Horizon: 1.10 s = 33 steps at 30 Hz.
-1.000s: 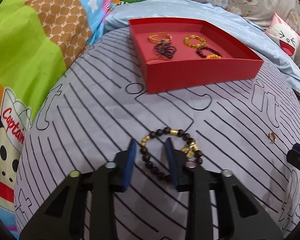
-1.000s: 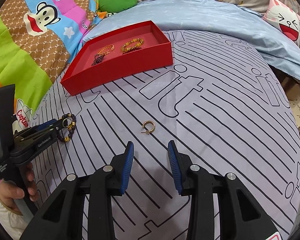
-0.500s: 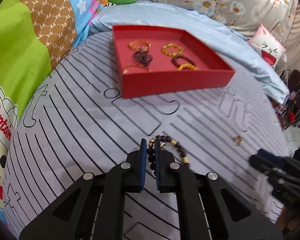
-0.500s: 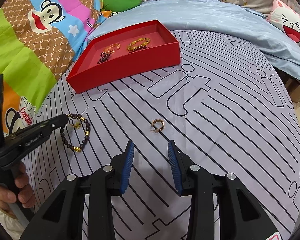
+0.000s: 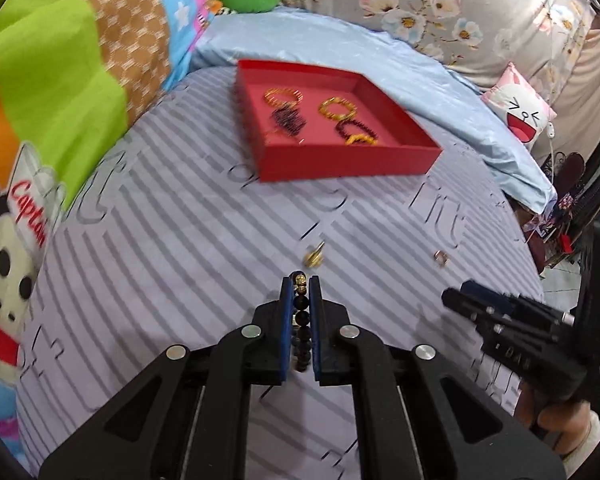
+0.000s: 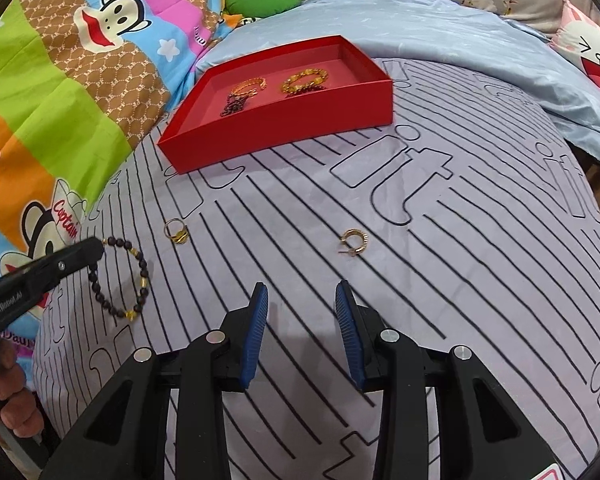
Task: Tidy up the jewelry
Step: 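Close the left gripper on the black-and-gold bead bracelet and lift it, then close the right gripper on the small gold stud earring while the left gripper holds the bracelet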
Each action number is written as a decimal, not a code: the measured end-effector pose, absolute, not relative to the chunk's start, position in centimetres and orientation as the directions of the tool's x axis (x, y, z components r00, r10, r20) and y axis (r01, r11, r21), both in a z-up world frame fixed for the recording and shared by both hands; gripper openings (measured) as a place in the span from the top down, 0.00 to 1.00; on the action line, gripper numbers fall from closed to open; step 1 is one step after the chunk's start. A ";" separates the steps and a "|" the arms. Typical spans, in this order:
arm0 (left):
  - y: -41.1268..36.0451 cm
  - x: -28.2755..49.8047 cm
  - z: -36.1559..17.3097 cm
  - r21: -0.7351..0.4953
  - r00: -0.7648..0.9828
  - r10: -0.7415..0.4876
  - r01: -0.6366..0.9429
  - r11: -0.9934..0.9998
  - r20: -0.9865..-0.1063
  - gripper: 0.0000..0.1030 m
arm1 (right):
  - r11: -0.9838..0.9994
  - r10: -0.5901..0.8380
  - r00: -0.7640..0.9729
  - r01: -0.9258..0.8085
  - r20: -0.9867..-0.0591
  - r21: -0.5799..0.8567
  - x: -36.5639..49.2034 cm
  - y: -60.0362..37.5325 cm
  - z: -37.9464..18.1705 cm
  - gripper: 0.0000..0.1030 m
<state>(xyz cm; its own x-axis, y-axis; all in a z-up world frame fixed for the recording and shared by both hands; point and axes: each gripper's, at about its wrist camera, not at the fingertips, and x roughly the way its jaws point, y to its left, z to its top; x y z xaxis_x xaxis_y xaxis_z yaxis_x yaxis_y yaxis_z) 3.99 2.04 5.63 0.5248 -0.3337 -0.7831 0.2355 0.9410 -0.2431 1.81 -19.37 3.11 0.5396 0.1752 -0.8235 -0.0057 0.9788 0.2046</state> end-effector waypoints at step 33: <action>7.5 2.8 0.8 -0.216 0.475 -0.238 0.103 0.971 -0.847 0.93 | 0.959 0.275 0.502 -0.208 -0.820 0.194 6.2 -8.6 3.1 0.67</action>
<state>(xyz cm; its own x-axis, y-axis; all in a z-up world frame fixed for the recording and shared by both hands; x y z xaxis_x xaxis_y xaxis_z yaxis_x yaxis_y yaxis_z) 2.78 7.45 0.83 0.4747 -0.2384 -0.8472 0.1030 0.9710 -0.2155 6.19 -8.58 3.11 0.5022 0.2750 -0.8199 -0.2077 0.9587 0.1943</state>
